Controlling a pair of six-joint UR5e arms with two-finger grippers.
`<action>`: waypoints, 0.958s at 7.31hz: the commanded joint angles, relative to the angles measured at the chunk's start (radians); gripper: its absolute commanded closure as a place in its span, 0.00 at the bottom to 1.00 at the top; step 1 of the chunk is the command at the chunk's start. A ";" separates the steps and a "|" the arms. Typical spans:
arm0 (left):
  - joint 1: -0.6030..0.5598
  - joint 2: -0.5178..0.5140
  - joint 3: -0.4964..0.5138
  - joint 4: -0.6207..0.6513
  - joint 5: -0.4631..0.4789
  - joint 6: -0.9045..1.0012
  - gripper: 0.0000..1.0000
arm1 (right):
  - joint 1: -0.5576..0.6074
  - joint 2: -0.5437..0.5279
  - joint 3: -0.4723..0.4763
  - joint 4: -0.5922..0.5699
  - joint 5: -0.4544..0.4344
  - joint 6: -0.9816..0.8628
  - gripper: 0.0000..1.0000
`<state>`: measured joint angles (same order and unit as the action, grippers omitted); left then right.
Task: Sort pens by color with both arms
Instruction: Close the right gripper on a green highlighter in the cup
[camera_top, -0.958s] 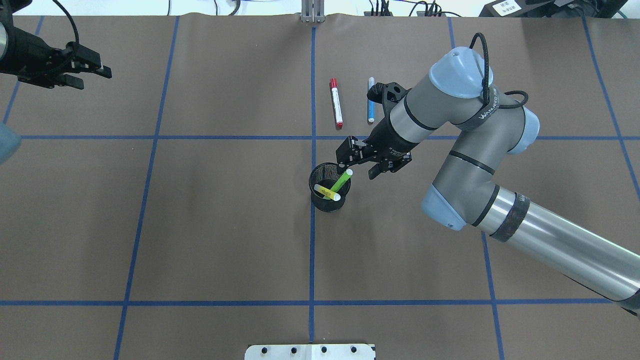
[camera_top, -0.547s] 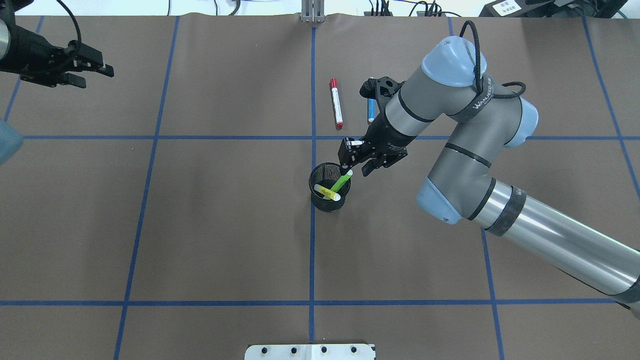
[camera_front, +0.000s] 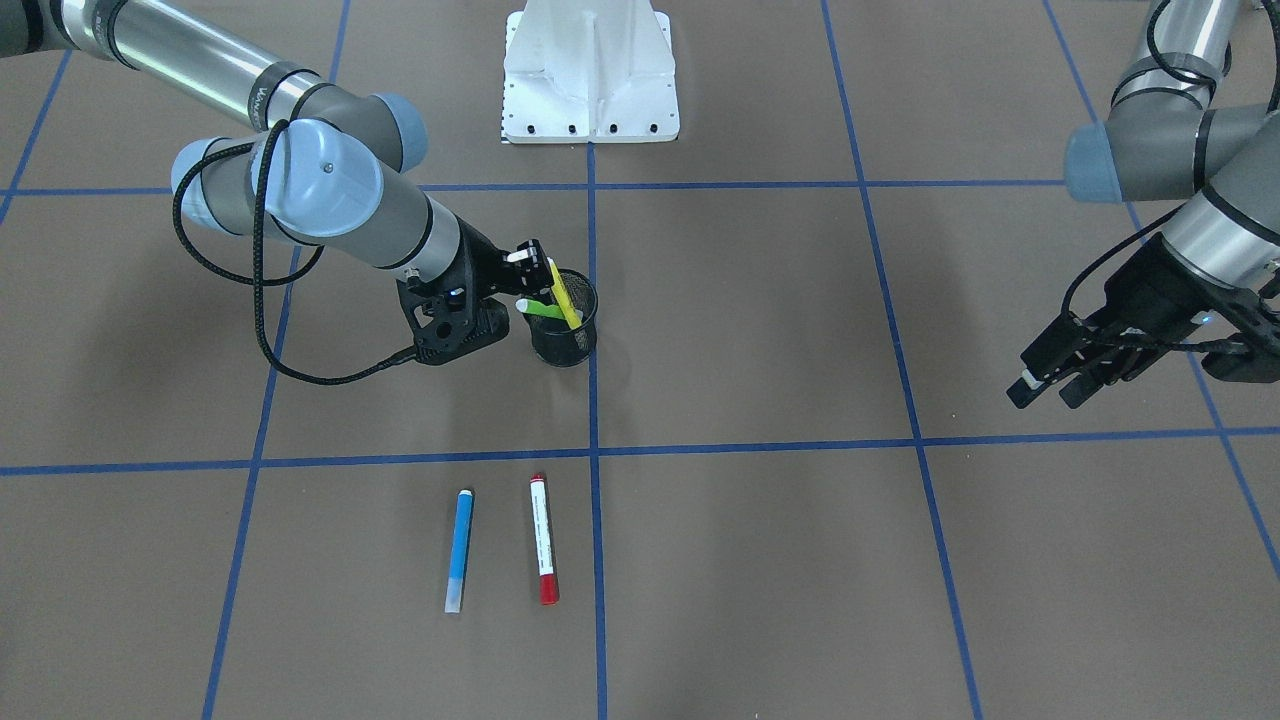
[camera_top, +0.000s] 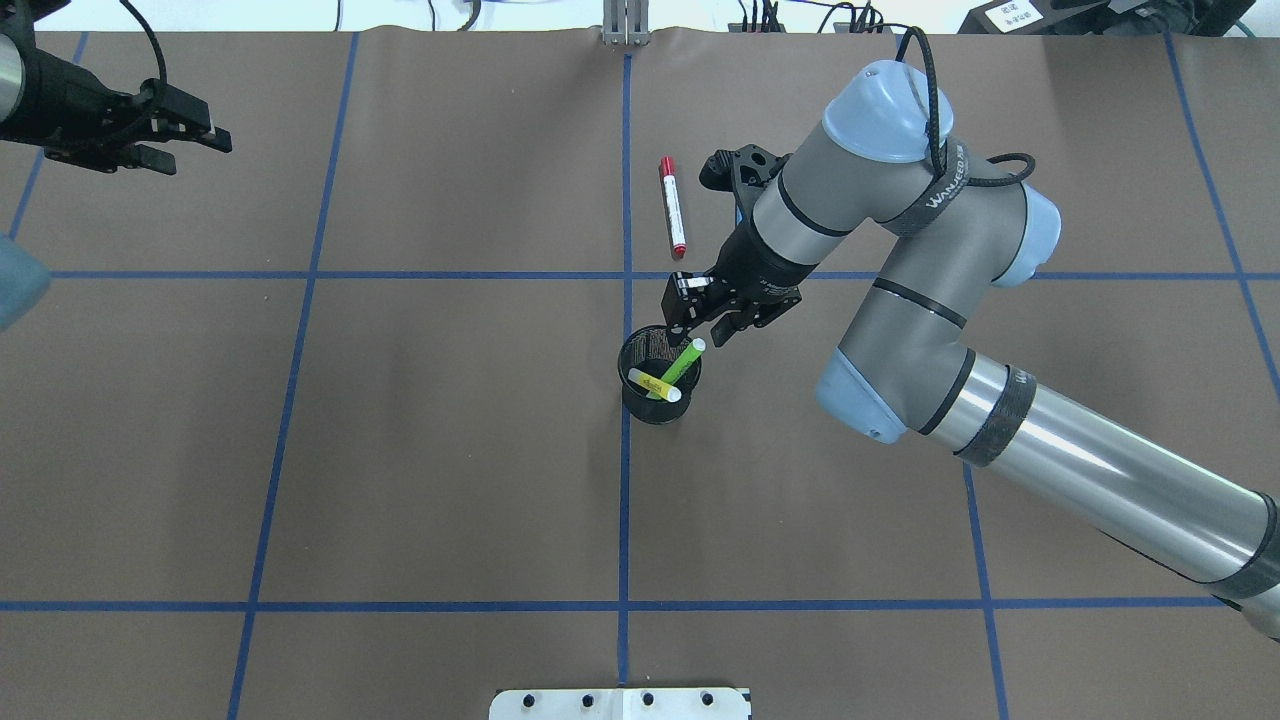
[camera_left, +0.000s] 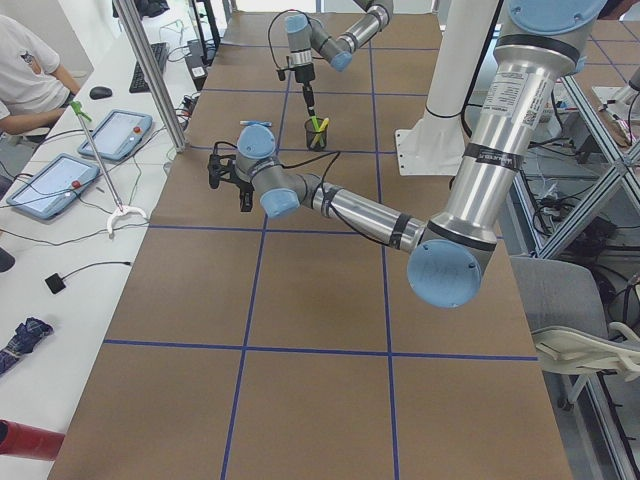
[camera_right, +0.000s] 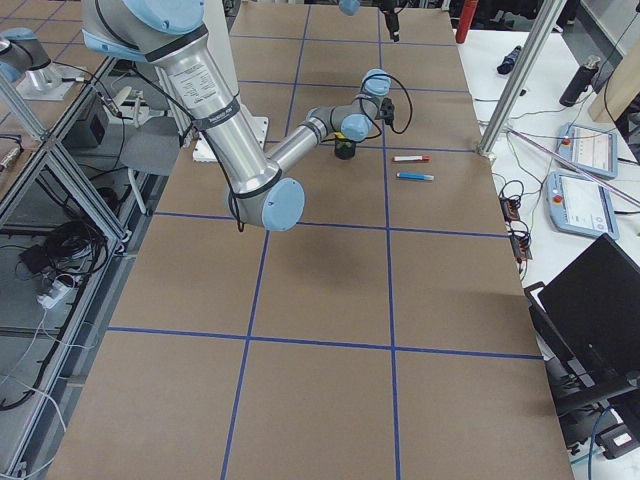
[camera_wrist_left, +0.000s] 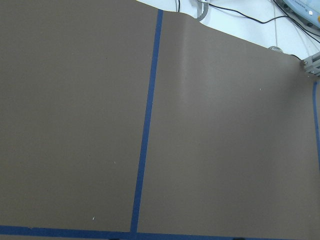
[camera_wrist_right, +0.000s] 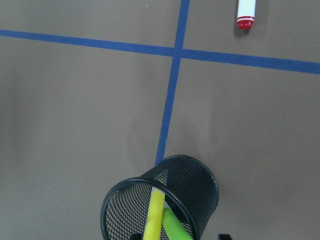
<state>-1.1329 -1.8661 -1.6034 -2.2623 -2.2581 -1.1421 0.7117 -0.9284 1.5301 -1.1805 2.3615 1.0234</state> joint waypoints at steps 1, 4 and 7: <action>0.001 -0.004 0.000 0.001 0.000 -0.002 0.19 | -0.006 -0.004 -0.001 -0.001 -0.001 -0.006 0.41; -0.001 -0.004 -0.001 0.001 0.000 -0.001 0.19 | -0.009 -0.010 0.001 -0.002 -0.001 -0.005 0.44; -0.001 -0.004 0.000 0.001 0.000 -0.001 0.19 | -0.009 -0.006 0.008 -0.028 0.010 -0.005 0.59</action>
<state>-1.1336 -1.8699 -1.6032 -2.2610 -2.2587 -1.1429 0.7026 -0.9374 1.5358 -1.2030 2.3674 1.0185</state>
